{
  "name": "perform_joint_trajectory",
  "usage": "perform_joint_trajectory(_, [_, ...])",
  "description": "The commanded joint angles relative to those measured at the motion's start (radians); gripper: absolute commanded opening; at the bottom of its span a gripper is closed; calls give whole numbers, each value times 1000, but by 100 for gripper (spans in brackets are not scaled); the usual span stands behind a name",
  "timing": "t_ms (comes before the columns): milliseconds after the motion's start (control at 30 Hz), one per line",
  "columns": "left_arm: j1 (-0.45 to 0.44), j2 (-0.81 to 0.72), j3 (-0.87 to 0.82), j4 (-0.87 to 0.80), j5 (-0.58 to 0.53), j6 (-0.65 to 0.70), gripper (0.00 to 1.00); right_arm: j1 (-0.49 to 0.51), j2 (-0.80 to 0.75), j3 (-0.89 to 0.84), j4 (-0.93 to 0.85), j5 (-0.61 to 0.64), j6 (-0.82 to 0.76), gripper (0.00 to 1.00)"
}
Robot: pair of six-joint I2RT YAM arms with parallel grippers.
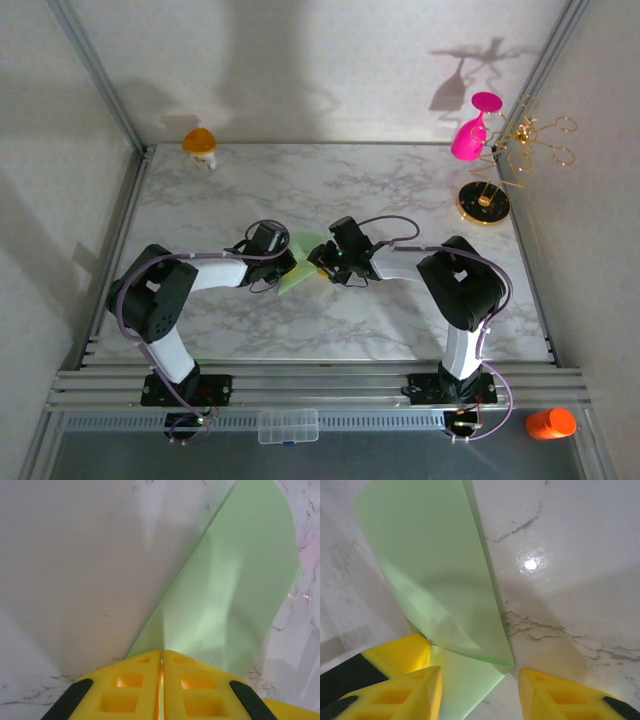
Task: Fold a paper plane with a square sheet of paper (pick it up from the middle)
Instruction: Fold the wing for the fifth time at the center of the table.
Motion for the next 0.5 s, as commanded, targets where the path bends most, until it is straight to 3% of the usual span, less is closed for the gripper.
perform_joint_trajectory(0, [-6, 7, -21, -54, -19, 2, 11, 3, -3, 9, -14, 1, -16, 44])
perform_joint_trajectory(233, [-2, -4, -30, -51, -18, -8, 11, 4, 10, 27, 17, -46, -32, 43])
perform_joint_trajectory(467, [54, -14, -92, 46, 93, -62, 11, -3, -32, 5, -4, -2, -42, 43])
